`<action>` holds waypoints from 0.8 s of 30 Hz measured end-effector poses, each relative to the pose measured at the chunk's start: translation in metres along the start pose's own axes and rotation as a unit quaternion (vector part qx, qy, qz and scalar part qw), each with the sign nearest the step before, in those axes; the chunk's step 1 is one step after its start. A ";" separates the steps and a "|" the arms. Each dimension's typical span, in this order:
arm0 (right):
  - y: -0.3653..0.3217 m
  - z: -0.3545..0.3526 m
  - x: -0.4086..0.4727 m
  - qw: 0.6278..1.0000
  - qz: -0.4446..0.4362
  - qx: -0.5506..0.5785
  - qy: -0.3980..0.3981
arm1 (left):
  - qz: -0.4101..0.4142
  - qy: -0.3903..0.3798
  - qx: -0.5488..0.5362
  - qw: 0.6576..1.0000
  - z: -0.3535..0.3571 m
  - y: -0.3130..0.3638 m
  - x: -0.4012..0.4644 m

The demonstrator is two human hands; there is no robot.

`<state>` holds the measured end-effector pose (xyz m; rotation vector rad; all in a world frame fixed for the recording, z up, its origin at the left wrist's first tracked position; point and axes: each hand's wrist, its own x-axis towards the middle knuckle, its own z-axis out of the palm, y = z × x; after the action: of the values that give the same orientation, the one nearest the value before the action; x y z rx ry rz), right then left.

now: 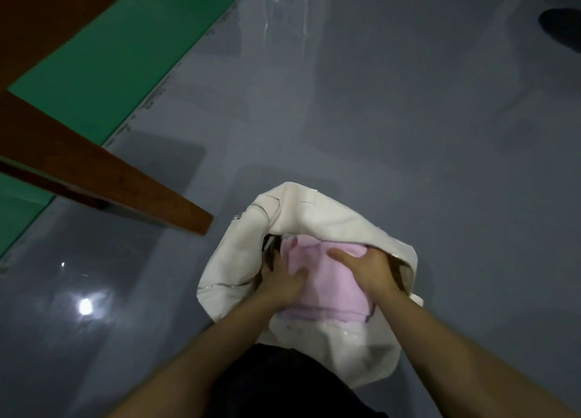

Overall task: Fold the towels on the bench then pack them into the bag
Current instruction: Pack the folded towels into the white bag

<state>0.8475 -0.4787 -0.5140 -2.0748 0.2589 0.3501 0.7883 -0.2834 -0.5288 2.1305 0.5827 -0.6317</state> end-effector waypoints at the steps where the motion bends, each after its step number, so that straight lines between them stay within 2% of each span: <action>1: -0.001 0.007 0.003 1.000 0.004 0.005 0.003 | 0.003 -0.008 0.028 1.000 -0.001 -0.005 0.000; 5: 0.020 0.026 0.014 0.996 0.084 0.029 0.003 | 0.013 -0.031 0.213 0.976 -0.016 -0.027 -0.002; 10: 0.029 0.023 0.014 0.986 0.149 0.072 0.028 | 0.054 -0.056 0.291 0.954 -0.036 -0.039 -0.004; 16: 0.037 -0.003 0.002 0.957 0.229 0.089 -0.151 | 0.151 -0.005 0.403 0.903 -0.028 -0.061 -0.001; 20: 0.043 -0.012 -0.010 0.938 0.234 0.147 -0.208 | 0.195 0.006 0.441 0.876 -0.027 -0.075 0.006; 22: 0.049 -0.007 -0.012 0.944 0.210 0.175 -0.183 | 0.219 -0.002 0.470 0.855 -0.031 -0.074 0.007; 24: 0.051 0.000 -0.014 0.957 0.179 0.180 -0.141 | 0.218 -0.024 0.481 0.849 -0.035 -0.071 0.007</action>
<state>0.8182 -0.5035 -0.5502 -1.5926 0.4889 0.7535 0.7593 -0.2143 -0.5554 3.0138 -0.3717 -0.8008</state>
